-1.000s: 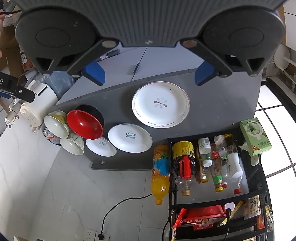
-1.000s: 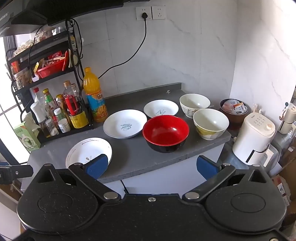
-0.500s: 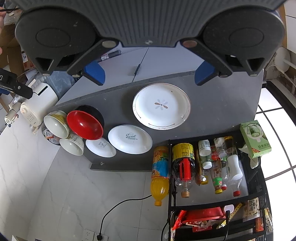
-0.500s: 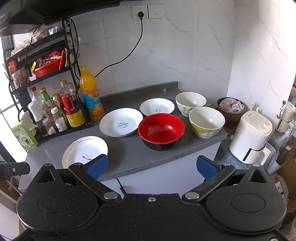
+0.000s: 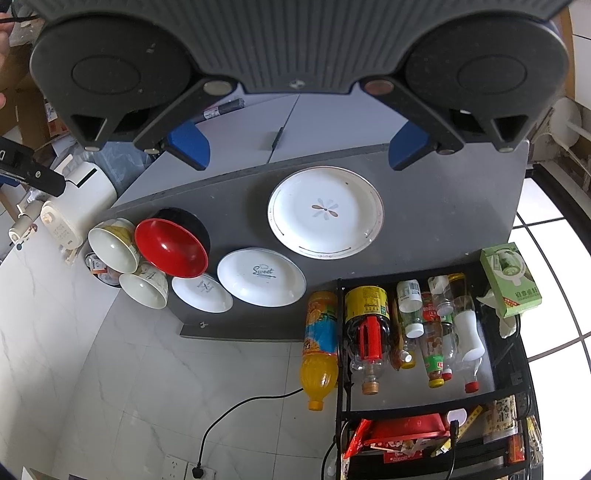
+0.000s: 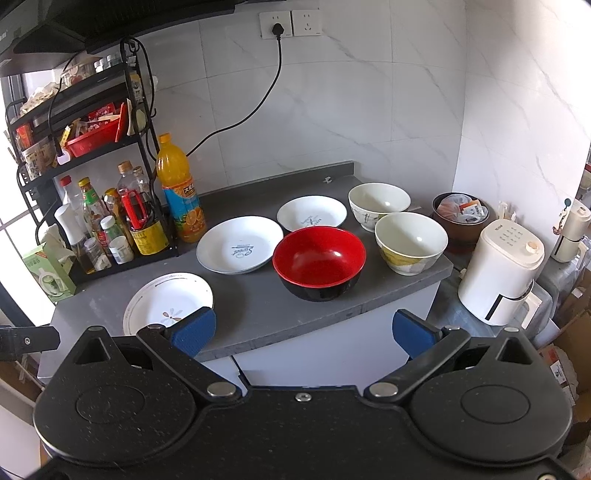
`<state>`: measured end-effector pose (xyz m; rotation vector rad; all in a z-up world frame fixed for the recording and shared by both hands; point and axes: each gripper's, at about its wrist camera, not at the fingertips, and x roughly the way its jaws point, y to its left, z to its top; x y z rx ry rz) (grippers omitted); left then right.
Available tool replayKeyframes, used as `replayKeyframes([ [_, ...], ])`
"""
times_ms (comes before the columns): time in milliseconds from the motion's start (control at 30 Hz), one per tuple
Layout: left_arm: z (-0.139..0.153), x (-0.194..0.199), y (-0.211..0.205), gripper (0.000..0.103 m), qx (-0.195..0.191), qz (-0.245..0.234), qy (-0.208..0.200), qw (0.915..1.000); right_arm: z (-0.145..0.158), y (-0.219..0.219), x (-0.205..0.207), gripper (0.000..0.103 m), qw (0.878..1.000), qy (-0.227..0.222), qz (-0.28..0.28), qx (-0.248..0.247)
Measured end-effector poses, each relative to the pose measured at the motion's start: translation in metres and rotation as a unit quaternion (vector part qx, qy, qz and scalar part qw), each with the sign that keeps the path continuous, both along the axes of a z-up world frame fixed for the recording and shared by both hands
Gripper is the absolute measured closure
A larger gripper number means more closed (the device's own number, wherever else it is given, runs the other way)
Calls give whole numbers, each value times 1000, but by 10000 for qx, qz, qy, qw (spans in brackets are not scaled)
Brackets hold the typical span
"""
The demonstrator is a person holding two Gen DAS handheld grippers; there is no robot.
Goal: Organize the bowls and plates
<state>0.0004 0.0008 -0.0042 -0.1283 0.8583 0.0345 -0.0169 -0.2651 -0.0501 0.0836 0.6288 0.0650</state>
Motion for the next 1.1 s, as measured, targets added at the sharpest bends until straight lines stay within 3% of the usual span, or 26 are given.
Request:
replayKeyframes([
  [1100,1,6,-6,1,-32,174,4,9998,1,-8,7,0,10000,-27,30,56],
])
